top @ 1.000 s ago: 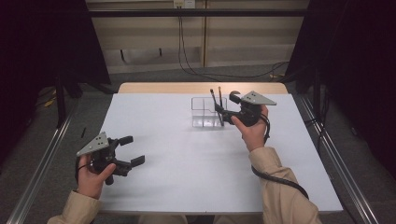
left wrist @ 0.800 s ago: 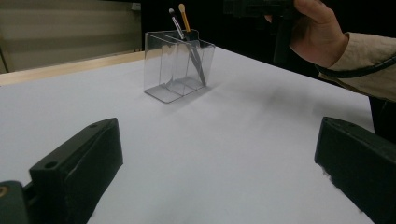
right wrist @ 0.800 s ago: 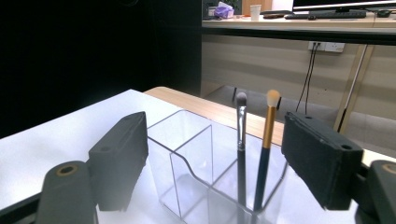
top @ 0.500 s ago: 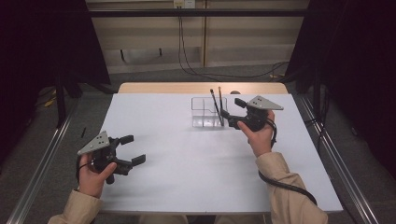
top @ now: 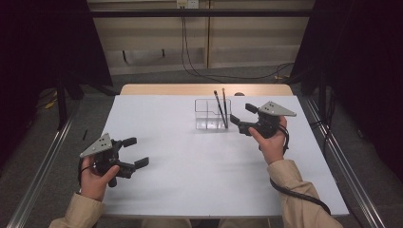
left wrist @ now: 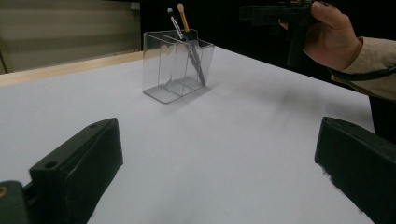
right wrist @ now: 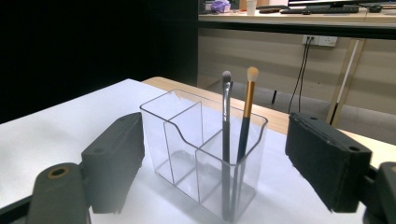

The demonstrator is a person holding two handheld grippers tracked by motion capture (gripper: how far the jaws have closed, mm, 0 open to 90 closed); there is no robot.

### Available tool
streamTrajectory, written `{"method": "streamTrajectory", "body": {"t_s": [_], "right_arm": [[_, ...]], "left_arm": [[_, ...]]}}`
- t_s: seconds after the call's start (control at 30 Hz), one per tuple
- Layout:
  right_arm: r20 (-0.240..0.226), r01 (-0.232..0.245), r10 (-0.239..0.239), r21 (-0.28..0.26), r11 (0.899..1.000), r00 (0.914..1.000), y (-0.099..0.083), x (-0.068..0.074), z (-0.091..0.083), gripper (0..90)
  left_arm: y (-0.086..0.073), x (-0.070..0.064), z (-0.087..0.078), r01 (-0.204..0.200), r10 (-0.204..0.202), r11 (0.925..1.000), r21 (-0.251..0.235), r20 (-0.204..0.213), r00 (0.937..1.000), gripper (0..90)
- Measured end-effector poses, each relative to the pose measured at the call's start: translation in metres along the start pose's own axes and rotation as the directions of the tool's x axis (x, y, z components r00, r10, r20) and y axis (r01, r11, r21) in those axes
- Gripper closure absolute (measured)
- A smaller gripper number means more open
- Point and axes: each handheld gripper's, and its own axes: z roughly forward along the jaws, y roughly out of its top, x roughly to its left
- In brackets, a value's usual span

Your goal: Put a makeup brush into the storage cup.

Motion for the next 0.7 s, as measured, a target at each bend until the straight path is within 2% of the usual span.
{"method": "streamTrajectory", "body": {"t_s": [0.2,0.7], "right_arm": [[-0.001,0.002,-0.002,-0.015,1.0,1.0,-0.001,-0.001,-0.009,19.3],[0.005,0.015,-0.015,-0.011,1.0,0.9999,-0.007,-0.005,-0.03,18.3]], "left_arm": [[0.0,0.0,0.0,-0.003,0.003,1.0,0.001,-0.001,1.0,0.8],[0.001,-0.001,0.0,-0.005,0.005,1.0,-0.003,-0.006,1.0,0.8]]}}
